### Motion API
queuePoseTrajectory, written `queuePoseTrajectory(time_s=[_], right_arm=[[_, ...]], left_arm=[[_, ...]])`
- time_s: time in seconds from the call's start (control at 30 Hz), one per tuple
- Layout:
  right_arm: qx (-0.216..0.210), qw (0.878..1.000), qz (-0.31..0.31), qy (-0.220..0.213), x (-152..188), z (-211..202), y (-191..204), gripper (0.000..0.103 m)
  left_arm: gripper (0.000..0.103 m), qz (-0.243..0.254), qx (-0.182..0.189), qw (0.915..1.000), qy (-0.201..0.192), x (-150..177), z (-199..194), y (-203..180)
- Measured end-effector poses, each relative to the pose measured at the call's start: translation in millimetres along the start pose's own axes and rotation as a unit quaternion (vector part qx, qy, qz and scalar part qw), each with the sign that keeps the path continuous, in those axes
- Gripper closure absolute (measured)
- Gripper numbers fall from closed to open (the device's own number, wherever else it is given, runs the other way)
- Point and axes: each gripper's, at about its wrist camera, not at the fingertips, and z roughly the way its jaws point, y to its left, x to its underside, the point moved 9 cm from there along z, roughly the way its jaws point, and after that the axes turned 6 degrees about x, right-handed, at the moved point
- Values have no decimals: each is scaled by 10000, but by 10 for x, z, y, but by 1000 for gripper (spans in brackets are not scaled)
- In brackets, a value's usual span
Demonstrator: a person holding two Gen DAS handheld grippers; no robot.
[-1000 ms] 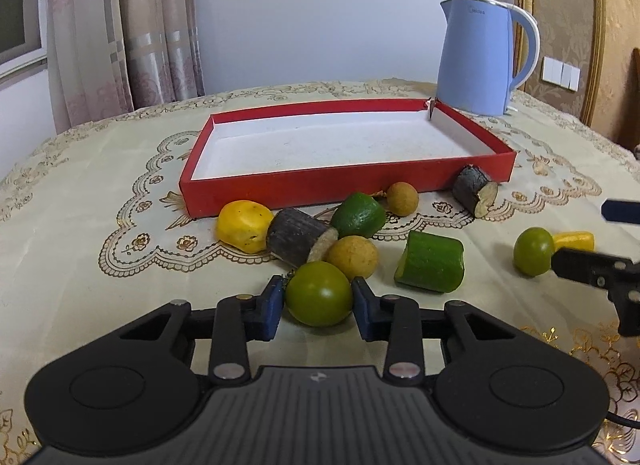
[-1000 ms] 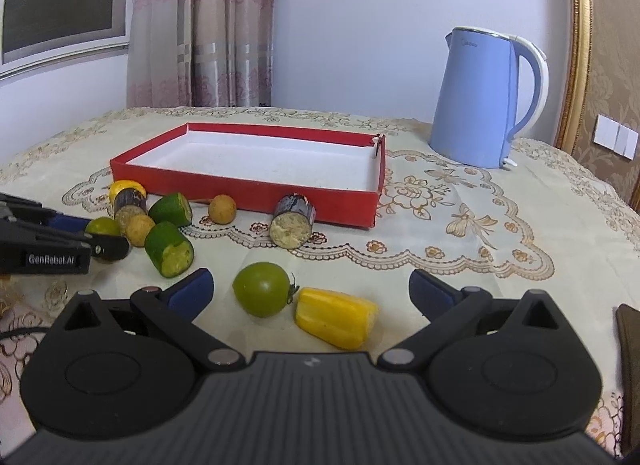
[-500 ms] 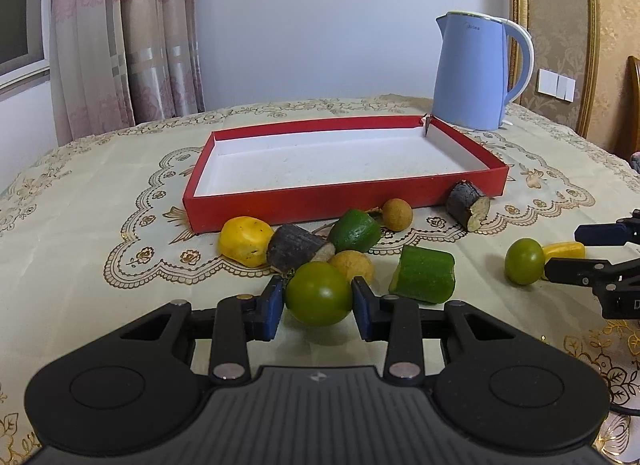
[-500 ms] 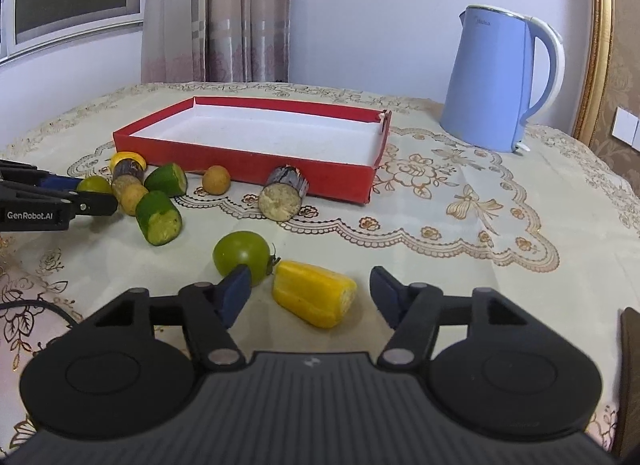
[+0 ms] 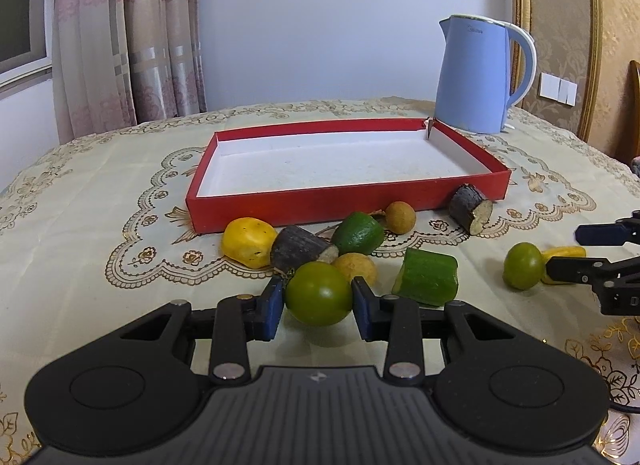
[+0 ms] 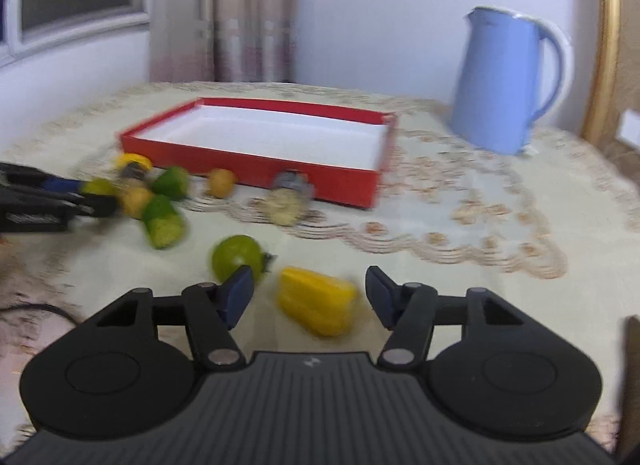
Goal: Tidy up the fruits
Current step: 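Lift the lime with the left gripper while the right gripper grasps the yellow pepper piece, then carry the lime into the red tray and open the left gripper while the right lifts the pepper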
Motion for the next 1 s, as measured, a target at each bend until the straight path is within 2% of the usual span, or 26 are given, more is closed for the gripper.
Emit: queuePoseTrajectory(time_s=[0.27, 0.33, 0.77, 1.0], right_arm=[[11, 9999, -80, 122, 11, 68, 91, 46], [20, 9997, -138, 224, 19, 121, 129, 55], [74, 9991, -396, 162, 23, 70, 169, 57], [116, 9992, -375, -14, -70, -26, 111, 57]], left_arm=[[67, -36, 26, 10000, 0, 0, 14, 14], [68, -32, 35, 10000, 6, 1, 15, 8], [67, -111, 86, 9999, -59, -21, -19, 43], [67, -133, 82, 9998, -136, -85, -54, 55]])
